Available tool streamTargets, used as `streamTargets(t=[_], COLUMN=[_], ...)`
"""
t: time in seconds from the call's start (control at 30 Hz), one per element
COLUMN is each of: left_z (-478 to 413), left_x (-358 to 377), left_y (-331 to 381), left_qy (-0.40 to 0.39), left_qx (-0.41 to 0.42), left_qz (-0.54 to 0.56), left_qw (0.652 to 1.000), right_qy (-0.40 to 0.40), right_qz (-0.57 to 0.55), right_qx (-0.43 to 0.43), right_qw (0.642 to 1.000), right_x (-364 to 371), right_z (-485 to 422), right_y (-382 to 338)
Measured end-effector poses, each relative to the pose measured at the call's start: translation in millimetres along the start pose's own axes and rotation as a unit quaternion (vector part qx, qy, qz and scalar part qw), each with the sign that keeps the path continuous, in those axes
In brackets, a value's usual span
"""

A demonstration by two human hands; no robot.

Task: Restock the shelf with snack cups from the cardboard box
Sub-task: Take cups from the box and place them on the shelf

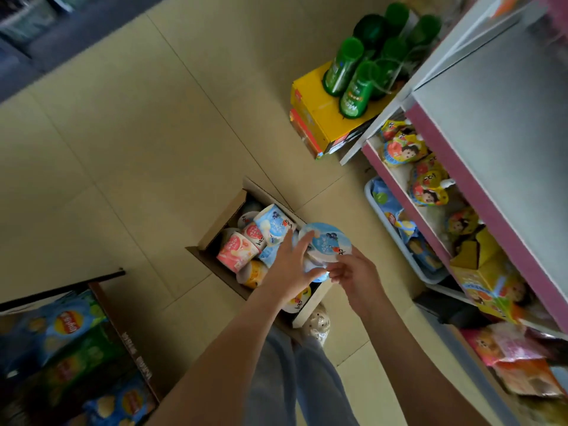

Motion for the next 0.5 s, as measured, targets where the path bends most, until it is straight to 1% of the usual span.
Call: streamTargets(t=[0.07,0.13,0.2,0.3,0.4,0.5], left_z=[16,32,49,71,85,95], left_x=[-18,-39,-59,-89,-110,-126], left_y=[32,60,86,123,153,186], left_qy=[0.025,0.061,0.098,0.125,0.115,0.108], left_qx=[0.044,0.064,0.085,0.106,0.104,0.133], left_qz=[0.018,0.032,0.029,0.034,0.061,0.080], left_qw=[0.999,0.996,0.991,0.986,0.986,0.982], right_qy=[-0.029,-0.053,-0.073,-0.097,-0.081,-0.095], right_qz=[-0.031,-0.050,-0.045,0.002,0.099,0.138], right_qx=[0.000,-0.007,-0.029,-0.085,-0.129,-0.178], right_qw=[0.999,0.997,0.996,0.992,0.983,0.970], right_x=[4,7,8,7,0,0], right_z=[24,48,71,103,133,159], right_y=[-19,-39,-61,-98,-129,-151])
Point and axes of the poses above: each hand's wrist, its own z-axis away from the middle knuckle, its own x-axis out of the palm, y = z × x, the point moved 10 cm from there along -z, towards the middle knuckle, and after that the axes turned 1 degree about -y, right-handed, at the moved point
